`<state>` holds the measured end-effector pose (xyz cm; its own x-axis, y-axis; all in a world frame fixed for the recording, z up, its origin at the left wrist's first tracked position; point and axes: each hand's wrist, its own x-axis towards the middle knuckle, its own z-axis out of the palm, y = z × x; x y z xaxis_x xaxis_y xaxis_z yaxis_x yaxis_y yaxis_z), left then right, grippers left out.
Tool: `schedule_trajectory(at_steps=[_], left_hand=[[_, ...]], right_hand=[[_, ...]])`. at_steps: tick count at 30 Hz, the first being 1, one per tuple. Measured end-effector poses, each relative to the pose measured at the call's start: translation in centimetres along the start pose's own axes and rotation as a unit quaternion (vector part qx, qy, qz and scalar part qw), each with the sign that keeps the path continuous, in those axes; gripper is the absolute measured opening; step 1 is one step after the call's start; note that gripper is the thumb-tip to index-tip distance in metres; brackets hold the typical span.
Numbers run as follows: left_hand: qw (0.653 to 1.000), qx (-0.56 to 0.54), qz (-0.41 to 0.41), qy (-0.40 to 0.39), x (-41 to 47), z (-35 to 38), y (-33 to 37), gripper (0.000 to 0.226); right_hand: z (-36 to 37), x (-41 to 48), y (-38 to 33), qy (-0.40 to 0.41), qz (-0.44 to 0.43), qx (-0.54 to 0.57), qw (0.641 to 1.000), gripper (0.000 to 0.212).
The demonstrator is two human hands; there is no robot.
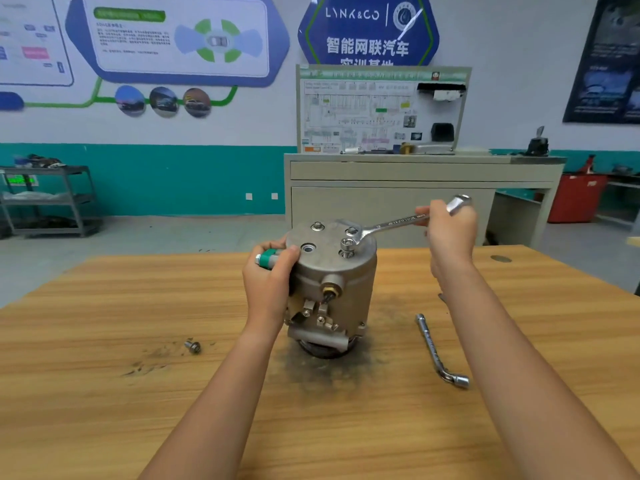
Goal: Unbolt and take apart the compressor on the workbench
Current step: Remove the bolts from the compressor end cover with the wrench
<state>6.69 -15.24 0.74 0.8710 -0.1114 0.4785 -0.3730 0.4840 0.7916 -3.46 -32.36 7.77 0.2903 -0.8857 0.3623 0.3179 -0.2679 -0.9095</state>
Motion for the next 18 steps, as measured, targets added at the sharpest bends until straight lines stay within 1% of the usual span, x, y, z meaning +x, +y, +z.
schedule_trajectory(at_steps=[1,3,5,6,8,10,12,13,14,16,17,18], left_hand=[[1.0,0.003,-0.002,-0.005,0.1,0.0,0.0,0.022],[1.0,0.007,-0.006,-0.012,0.1,0.0,0.0,0.021],[1.0,0.008,-0.005,-0.015,0.2,-0.1,-0.1,0.021],[1.0,0.01,-0.003,-0.018,0.2,0.0,-0.1,0.02],[1.0,0.014,-0.006,-0.022,0.2,0.3,-0.1,0.019],[1.0,0.016,-0.01,-0.025,0.3,0.7,-0.1,0.018],[0.999,0.024,-0.01,-0.029,0.6,1.0,-0.1,0.014],[0.999,0.031,-0.003,-0.03,0.9,0.9,-0.1,0.013],[0.999,0.039,0.009,-0.028,1.1,0.9,-0.2,0.013],[0.998,0.059,0.033,-0.008,1.0,0.8,-0.7,0.026],[0.997,0.064,0.038,0.008,0.6,0.8,-0.9,0.033],[0.997,0.061,0.036,0.025,0.2,0.9,-1.2,0.035]], right_hand=[[1.3,1.5,0.0,-0.032,0.016,-0.039,0.999,0.014],[4.3,3.7,-0.2,-0.091,0.012,-0.117,0.989,0.006],[7.2,4.5,-0.7,-0.152,-0.024,-0.209,0.966,0.018],[8.6,4.5,-1.1,-0.187,-0.053,-0.267,0.944,0.023],[11.3,3.5,-2.1,-0.259,-0.127,-0.372,0.882,0.02],[13.8,1.4,-3.3,-0.319,-0.211,-0.443,0.811,0.017],[15.2,-2.0,-4.7,-0.352,-0.294,-0.488,0.743,0.019],[15.4,-3.8,-5.3,-0.368,-0.33,-0.488,0.719,0.018],[15.1,-5.7,-5.7,-0.39,-0.356,-0.47,0.708,0.019],[13.0,-9.4,-5.7,-0.442,-0.384,-0.407,0.701,0.021],[11.4,-11.3,-5.3,-0.449,-0.411,-0.367,0.704,0.02],[9.6,-13.1,-4.8,-0.434,-0.452,-0.309,0.715,0.017]])
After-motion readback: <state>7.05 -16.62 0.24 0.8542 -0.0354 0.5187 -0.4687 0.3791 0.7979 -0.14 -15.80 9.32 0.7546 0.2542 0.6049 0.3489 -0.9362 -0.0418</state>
